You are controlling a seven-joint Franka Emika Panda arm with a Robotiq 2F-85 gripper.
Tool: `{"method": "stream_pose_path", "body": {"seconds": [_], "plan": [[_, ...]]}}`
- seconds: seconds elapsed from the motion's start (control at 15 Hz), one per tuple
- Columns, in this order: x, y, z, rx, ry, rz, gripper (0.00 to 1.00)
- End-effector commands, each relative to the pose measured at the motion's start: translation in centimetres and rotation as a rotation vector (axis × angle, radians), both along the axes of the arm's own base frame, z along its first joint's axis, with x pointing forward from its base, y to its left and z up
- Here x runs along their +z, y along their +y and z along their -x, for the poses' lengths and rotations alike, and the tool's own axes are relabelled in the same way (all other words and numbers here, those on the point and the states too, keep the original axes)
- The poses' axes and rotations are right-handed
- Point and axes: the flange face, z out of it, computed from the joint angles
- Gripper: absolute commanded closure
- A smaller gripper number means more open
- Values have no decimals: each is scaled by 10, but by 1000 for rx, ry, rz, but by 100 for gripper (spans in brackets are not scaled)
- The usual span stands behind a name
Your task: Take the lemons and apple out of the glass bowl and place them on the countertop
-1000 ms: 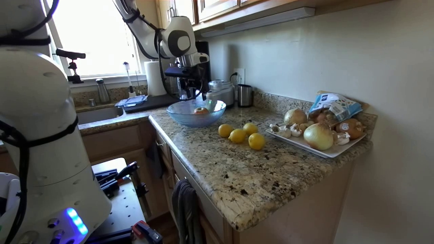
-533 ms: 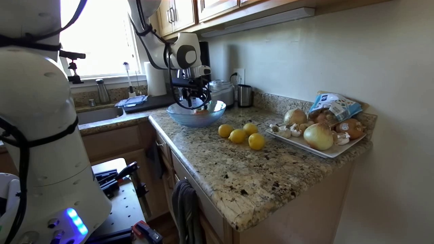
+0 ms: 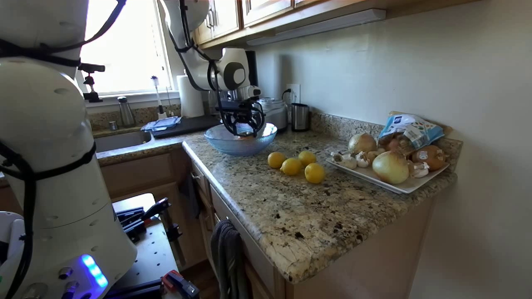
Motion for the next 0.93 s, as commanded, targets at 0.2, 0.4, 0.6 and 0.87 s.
{"method": "stream_pose_path", "body": {"seconds": [0.2, 0.4, 0.6, 0.87], "plan": [[-15, 4, -3, 68, 14, 24, 0], [-19, 2, -2, 76, 22, 30, 0], [-22, 1, -2, 76, 31, 26, 7], [-21, 0, -3, 70, 35, 27, 36]]}}
